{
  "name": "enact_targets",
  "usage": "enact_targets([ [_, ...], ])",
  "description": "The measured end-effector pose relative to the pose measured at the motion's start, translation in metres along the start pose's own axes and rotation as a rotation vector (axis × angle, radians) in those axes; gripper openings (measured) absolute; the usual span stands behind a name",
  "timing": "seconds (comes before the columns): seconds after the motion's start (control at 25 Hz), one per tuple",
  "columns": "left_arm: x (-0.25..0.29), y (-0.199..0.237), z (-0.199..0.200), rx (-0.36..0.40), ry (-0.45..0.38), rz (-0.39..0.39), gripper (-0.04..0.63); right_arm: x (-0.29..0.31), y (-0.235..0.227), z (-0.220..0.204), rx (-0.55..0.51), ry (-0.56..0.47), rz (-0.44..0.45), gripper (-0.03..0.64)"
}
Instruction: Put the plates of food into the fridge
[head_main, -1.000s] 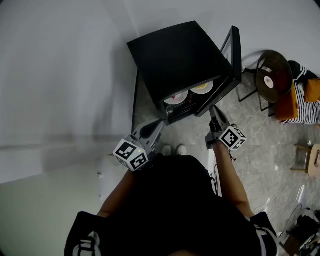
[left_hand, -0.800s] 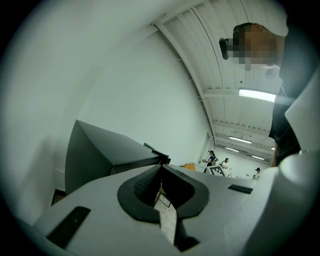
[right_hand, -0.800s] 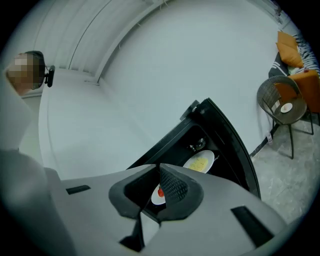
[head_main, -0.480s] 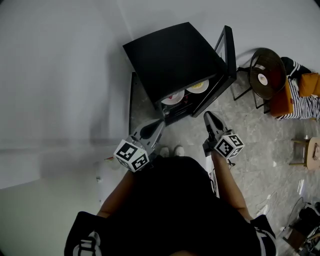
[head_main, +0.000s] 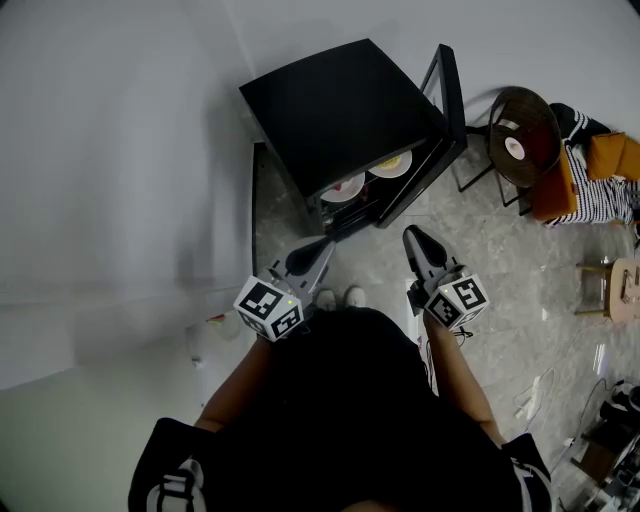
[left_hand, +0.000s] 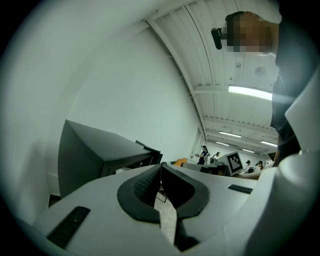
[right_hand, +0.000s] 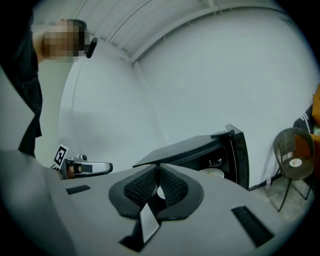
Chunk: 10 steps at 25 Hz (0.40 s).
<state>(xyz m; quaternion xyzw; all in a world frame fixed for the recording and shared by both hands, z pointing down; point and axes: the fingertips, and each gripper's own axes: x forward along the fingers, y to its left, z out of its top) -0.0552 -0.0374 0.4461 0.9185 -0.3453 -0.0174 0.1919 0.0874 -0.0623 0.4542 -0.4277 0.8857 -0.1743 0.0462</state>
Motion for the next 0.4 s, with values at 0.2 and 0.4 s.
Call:
enact_targets([
  [0.2, 0.0, -0.004, -0.006, 0.009, 0.017, -0.024, 0.025, -0.004, 0.039, 0.02, -0.167, -0.053, 0.053, 0.041],
  [0.4, -0.005, -0.01, -0.012, 0.007, 0.02, -0.032, 0.025, -0.015, 0.067, 0.03, -0.276, -0.115, 0.085, 0.041],
])
